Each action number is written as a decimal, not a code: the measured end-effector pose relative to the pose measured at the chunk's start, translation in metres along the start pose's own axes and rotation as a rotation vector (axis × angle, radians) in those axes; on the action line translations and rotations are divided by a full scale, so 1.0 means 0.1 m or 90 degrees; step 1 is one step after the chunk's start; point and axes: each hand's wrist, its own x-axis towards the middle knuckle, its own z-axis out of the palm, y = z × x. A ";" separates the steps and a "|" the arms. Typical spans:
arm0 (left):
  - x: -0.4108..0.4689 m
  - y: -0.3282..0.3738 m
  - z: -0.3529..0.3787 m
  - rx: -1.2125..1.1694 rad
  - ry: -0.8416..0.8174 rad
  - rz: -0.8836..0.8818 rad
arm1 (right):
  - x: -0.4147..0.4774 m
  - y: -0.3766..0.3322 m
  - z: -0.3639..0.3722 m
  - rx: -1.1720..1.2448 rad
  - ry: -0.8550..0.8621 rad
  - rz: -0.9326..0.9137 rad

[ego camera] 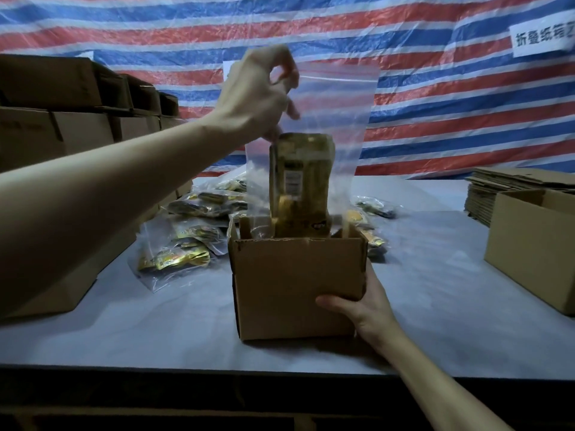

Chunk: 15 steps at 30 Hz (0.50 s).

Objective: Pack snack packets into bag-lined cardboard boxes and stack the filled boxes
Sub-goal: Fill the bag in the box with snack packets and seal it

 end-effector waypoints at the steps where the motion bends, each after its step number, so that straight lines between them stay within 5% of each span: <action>1: -0.04 -0.06 0.04 -0.002 -0.041 -0.002 | 0.00 0.00 0.00 0.004 0.001 0.001; 11: -0.25 -0.31 0.17 -0.045 -0.223 -0.024 | 0.00 0.02 -0.02 -0.016 -0.003 0.000; 15: -0.39 -0.52 0.21 0.051 -0.404 -0.026 | 0.00 0.03 -0.03 -0.031 -0.004 0.004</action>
